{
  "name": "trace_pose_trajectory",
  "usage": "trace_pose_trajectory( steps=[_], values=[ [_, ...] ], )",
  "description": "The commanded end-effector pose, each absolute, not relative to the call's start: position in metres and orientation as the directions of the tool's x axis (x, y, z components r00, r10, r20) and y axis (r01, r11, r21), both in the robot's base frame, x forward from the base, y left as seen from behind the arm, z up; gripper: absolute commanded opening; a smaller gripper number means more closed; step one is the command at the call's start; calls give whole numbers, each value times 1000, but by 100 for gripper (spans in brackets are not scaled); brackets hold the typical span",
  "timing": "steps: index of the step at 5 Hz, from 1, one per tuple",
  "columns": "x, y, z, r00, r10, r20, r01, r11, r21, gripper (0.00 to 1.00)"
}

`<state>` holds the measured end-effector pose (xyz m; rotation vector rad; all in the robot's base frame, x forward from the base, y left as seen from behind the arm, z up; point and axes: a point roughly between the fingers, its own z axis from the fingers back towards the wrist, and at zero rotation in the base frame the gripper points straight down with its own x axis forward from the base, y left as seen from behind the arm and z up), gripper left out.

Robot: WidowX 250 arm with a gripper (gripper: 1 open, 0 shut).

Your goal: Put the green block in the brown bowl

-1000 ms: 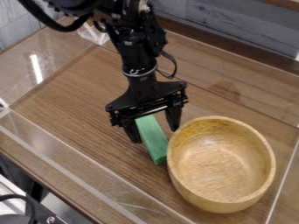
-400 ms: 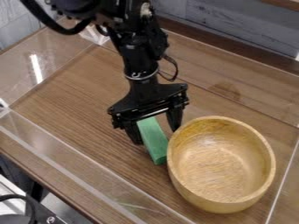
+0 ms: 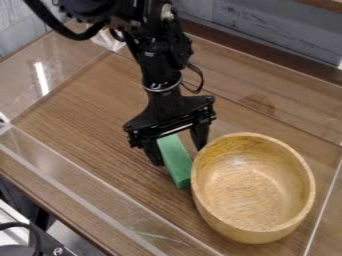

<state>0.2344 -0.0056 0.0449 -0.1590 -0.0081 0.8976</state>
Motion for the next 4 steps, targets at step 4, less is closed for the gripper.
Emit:
trace_pose_trajectory(
  steps=[4],
  values=[
    [239, -7, 43, 613, 789, -41, -784, 601, -157, 100]
  ],
)
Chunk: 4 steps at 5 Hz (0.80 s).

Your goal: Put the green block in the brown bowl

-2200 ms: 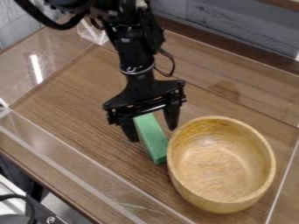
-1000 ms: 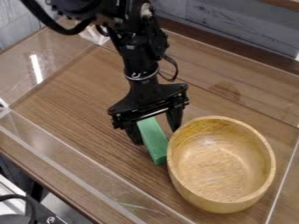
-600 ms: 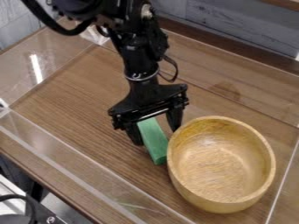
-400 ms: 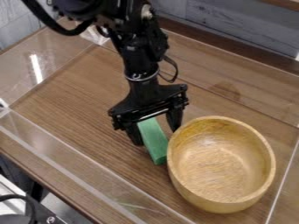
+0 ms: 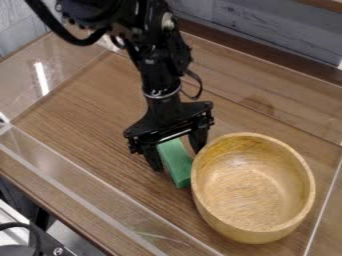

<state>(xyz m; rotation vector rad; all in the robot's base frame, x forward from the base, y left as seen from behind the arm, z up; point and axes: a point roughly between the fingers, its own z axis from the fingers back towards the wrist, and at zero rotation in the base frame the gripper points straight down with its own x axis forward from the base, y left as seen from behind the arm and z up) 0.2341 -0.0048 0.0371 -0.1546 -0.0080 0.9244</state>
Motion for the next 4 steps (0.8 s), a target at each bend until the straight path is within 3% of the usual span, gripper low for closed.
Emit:
trace_pose_trajectory(
  steps=[1, 2, 4],
  values=[
    [238, -8, 38, 606, 794, -42, -789, 594, -157, 100],
    [237, -9, 34, 599, 800, -43, -794, 587, -157, 0],
    [231, -12, 42, 595, 802, -57, -799, 582, -148, 0]
  ],
)
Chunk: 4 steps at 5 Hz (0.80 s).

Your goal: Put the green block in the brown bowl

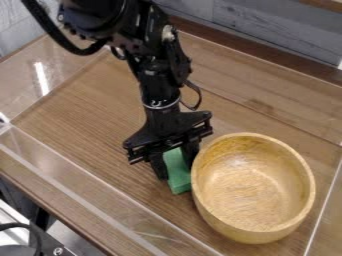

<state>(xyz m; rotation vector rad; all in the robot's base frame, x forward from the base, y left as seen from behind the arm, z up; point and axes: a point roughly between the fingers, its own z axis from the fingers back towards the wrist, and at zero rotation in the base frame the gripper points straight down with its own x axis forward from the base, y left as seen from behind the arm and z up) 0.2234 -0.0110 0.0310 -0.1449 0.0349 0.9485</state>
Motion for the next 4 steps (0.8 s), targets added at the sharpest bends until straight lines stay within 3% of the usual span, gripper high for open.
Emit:
trace_pose_trajectory(
  steps=[1, 4],
  values=[
    [228, -14, 48, 591, 804, -65, -803, 579, -144, 0],
    [221, -23, 62, 598, 797, -80, -798, 584, -146, 0]
  ],
)
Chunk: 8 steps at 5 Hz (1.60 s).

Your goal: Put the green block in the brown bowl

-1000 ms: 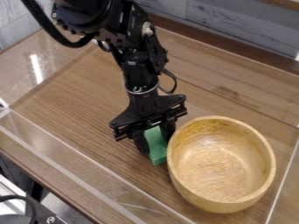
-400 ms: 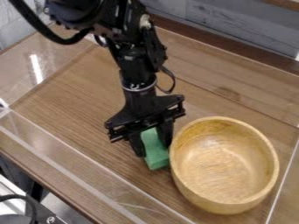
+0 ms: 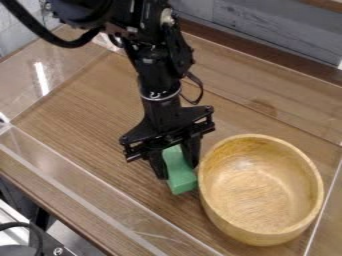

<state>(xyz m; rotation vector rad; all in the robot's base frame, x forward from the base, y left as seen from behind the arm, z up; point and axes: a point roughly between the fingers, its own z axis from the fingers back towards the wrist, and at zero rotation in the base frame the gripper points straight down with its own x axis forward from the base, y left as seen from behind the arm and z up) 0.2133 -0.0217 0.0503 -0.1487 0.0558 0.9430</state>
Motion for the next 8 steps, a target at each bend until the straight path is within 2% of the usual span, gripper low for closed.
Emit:
trace_pose_trajectory(
  steps=[1, 8],
  values=[
    [220, -26, 65, 602, 795, -81, -795, 587, -152, 0],
    [215, -51, 79, 634, 768, -89, -767, 609, -200, 0]
  ],
)
